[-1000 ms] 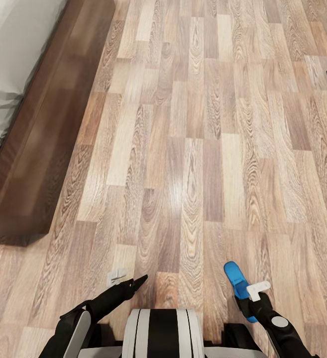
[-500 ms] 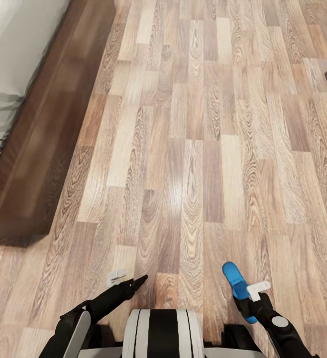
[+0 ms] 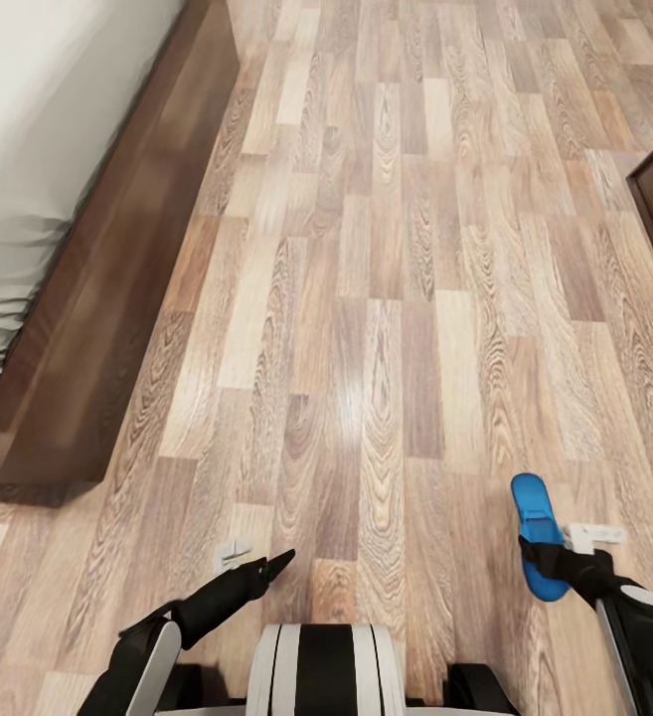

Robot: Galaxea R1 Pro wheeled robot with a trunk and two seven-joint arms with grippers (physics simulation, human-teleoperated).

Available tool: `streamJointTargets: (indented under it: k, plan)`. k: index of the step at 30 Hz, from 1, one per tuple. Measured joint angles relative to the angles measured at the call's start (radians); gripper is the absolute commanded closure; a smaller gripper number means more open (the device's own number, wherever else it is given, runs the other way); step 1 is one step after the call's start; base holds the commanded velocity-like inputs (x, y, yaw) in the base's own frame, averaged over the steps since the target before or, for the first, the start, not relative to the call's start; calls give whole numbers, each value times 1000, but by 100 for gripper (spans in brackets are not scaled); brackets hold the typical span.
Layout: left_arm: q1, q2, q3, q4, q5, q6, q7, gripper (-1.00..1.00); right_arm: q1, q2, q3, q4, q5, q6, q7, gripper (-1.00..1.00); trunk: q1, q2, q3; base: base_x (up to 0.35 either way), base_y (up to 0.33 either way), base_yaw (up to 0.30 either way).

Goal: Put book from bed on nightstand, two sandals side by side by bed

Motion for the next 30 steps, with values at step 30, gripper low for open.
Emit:
streamJointTargets:
  k: [30]
  plan:
    - [0,24,-1,-2,19,30,-3,-100,8,-11,-62,207,-97,61,487,100,-13,7,116,0,0,0]
